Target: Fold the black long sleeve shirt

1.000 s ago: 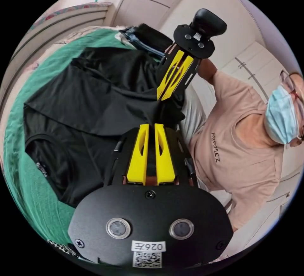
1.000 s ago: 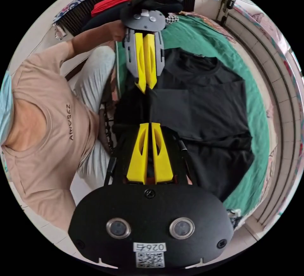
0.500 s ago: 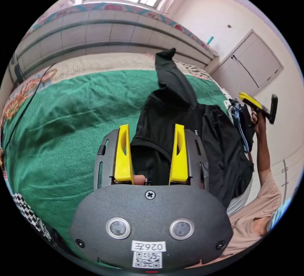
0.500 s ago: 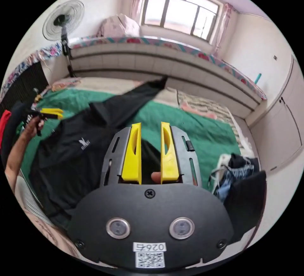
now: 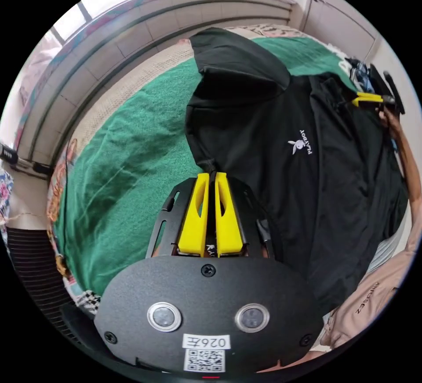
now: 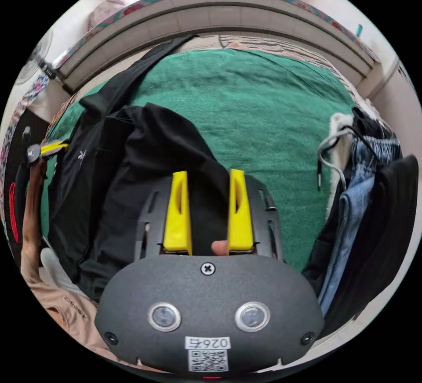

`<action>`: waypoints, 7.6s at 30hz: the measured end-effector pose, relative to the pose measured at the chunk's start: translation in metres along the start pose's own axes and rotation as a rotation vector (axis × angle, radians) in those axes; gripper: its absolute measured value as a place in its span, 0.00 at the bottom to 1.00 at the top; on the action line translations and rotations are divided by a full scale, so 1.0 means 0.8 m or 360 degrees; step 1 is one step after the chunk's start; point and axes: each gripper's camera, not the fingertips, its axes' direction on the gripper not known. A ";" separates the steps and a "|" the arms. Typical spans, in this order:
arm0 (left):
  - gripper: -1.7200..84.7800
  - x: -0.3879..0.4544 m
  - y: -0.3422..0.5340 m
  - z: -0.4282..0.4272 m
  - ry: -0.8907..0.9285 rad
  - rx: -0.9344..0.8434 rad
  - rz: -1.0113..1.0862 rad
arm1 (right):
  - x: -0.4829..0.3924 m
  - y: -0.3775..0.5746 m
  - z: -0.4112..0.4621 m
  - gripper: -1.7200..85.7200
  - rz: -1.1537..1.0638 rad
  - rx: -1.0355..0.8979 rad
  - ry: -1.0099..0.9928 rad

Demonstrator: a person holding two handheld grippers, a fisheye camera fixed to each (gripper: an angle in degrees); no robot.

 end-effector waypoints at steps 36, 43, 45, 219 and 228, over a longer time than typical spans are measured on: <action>0.19 -0.042 0.019 -0.109 0.0939 0.0690 0.0008 | 0.147 0.026 0.081 0.17 0.0386 0.0254 -0.0470; 0.11 0.055 -0.168 0.000 0.0516 0.0210 -0.0009 | 0.010 -0.028 0.099 0.10 -0.0241 0.0125 -0.0325; 0.03 0.070 -0.171 -0.006 0.0331 0.0275 -0.0007 | -0.025 -0.025 0.094 0.03 -0.0447 0.0074 -0.0163; 0.01 -0.065 0.096 -0.018 0.0384 -0.0009 -0.0214 | 0.036 -0.084 0.079 0.01 -0.0456 -0.0104 -0.0350; 0.01 -0.099 0.021 -0.123 0.0544 0.0678 -0.0148 | 0.035 -0.118 0.025 0.01 -0.0373 0.0353 -0.0635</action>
